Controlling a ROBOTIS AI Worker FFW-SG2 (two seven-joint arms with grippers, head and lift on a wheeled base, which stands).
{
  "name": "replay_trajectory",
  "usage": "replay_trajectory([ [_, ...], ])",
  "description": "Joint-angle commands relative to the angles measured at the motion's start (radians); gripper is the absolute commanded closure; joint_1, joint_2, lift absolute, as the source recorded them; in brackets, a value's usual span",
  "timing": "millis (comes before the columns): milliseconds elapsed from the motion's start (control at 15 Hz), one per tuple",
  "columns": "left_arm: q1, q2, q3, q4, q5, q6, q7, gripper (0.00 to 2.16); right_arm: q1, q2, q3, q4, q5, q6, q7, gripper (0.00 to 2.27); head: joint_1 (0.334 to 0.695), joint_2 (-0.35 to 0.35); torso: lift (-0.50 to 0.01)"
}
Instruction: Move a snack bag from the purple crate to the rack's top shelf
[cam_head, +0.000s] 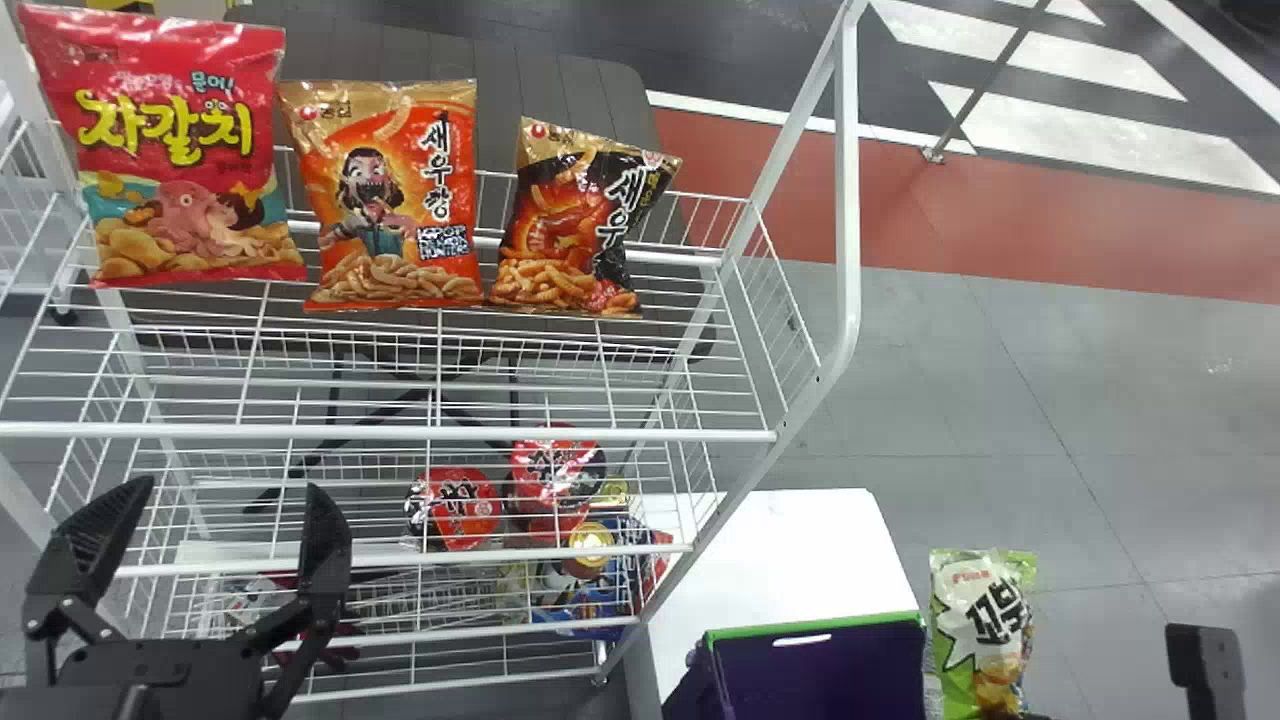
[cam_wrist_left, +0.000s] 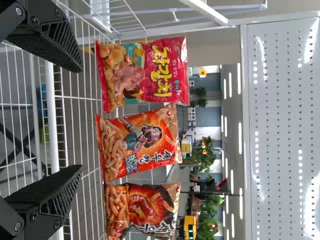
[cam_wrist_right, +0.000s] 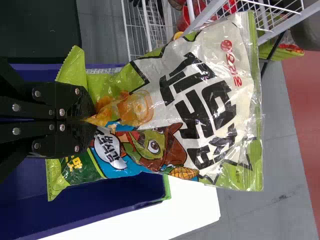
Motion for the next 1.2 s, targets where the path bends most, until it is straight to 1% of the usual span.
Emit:
replay_trajectory([
  [0,-0.003,-0.001,0.002,0.003,0.000,0.000,-0.002,0.14,-0.018,-0.003,-0.007,-0.001,0.002,0.038,0.042,1.66,0.695,-0.350,0.000],
  [67,-0.005,-0.005,0.004,0.006,0.002,0.000,-0.003,0.14,-0.020,-0.001,-0.012,-0.008,0.002,0.041,0.045,1.66,0.695,-0.350,0.000],
  [133,-0.006,-0.005,0.004,0.009,0.003,0.003,-0.003,0.14,-0.018,0.008,-0.018,-0.024,0.004,0.038,0.048,1.66,0.695,-0.350,0.000],
  [200,-0.011,-0.006,0.004,0.015,0.005,0.000,-0.005,0.14,-0.012,0.023,-0.036,-0.060,0.007,0.010,0.070,1.67,0.695,-0.350,0.000],
  [267,-0.014,-0.006,0.004,0.019,0.006,0.003,-0.006,0.14,-0.011,0.046,-0.061,-0.100,0.005,-0.017,0.099,1.75,0.695,-0.350,0.000],
  [333,-0.017,-0.008,0.004,0.023,0.008,0.003,-0.006,0.14,-0.011,0.071,-0.096,-0.161,0.004,-0.033,0.140,1.75,0.695,-0.350,0.000],
  [400,-0.020,-0.008,0.004,0.026,0.008,0.003,-0.006,0.14,-0.011,0.091,-0.121,-0.230,-0.010,-0.008,0.166,1.75,0.695,-0.350,0.000],
  [467,-0.020,-0.008,0.004,0.026,0.008,0.003,-0.006,0.15,-0.011,0.098,-0.138,-0.287,-0.024,0.038,0.186,1.75,0.695,-0.350,0.000],
  [667,-0.025,-0.008,0.004,0.034,0.011,0.003,-0.008,0.15,-0.023,0.111,-0.168,-0.485,-0.033,0.244,0.243,1.78,0.695,-0.350,0.000],
  [933,-0.026,-0.009,0.004,0.045,0.012,0.003,-0.006,0.15,-0.090,0.118,-0.168,-0.724,-0.029,0.560,0.243,1.78,0.695,-0.350,0.000],
  [1133,-0.026,-0.009,0.007,0.046,0.014,0.006,-0.006,0.15,-0.143,0.118,-0.139,-0.888,-0.015,0.771,0.243,1.78,0.695,-0.350,0.000],
])
